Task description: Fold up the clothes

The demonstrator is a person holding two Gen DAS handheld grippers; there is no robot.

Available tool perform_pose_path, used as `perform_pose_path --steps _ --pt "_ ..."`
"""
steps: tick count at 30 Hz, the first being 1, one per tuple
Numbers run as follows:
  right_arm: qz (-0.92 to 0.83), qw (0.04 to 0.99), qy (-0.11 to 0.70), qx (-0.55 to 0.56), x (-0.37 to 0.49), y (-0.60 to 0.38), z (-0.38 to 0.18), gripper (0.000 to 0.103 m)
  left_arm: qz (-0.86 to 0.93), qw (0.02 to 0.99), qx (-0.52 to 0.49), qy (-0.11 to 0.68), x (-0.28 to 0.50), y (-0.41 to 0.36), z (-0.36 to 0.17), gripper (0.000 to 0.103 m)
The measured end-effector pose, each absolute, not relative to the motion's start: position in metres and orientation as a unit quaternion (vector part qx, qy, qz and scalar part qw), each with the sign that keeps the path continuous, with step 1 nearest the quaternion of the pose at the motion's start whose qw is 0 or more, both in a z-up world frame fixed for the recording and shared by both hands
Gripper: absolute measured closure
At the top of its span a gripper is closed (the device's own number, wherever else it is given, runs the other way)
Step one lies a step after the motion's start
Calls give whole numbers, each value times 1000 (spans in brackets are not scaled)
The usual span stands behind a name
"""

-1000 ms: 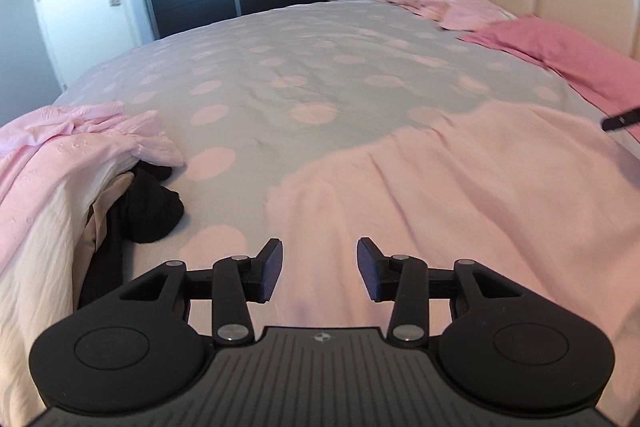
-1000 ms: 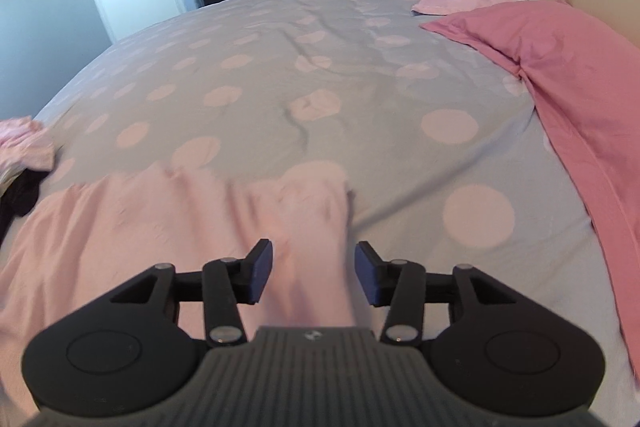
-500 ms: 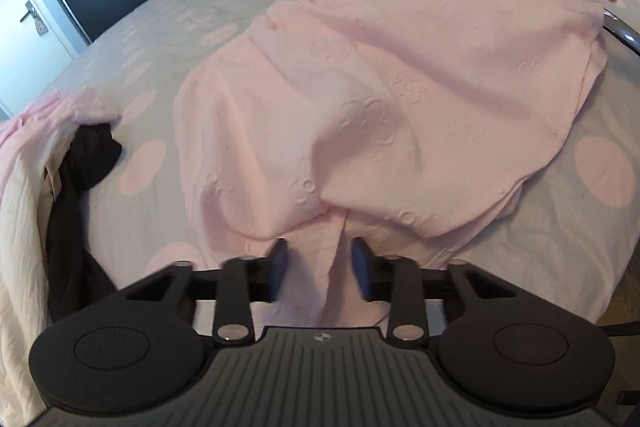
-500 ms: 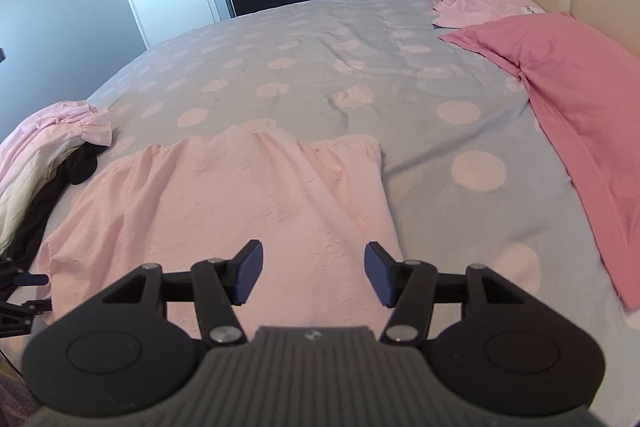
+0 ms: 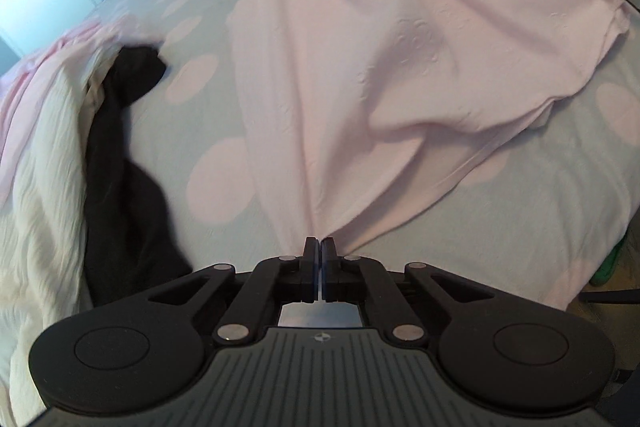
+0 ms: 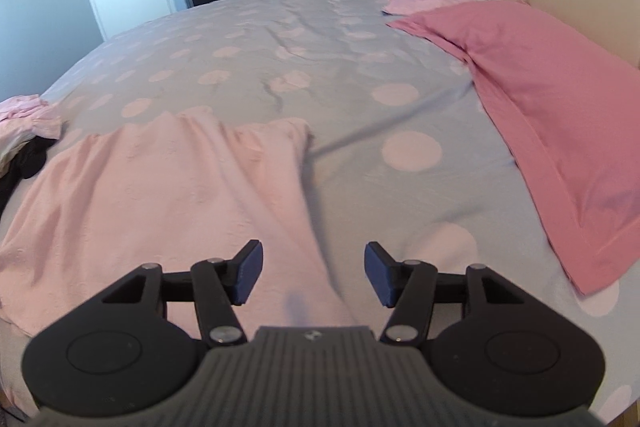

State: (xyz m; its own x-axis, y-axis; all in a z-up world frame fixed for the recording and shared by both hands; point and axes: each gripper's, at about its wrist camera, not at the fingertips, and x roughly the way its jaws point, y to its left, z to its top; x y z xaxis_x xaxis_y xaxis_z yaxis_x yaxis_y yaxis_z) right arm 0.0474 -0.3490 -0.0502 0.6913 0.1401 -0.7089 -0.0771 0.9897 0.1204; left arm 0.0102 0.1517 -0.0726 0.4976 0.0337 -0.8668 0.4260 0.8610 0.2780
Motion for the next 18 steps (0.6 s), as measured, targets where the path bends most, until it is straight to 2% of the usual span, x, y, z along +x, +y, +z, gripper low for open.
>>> perform_pose_path --steps 8,11,13,14,18 --pt "37 909 406 88 53 -379 -61 43 -64 824 226 516 18 167 -64 101" --pt "56 904 404 128 62 -382 -67 41 -86 844 177 499 20 166 -46 87" --pt "74 895 408 166 71 -383 -74 36 -112 860 139 478 22 160 -32 73" --pt "84 889 410 187 76 -383 -78 33 -118 866 125 470 23 157 -27 71" --pt "96 872 422 229 97 -375 -96 30 -135 879 72 452 40 143 -15 69"
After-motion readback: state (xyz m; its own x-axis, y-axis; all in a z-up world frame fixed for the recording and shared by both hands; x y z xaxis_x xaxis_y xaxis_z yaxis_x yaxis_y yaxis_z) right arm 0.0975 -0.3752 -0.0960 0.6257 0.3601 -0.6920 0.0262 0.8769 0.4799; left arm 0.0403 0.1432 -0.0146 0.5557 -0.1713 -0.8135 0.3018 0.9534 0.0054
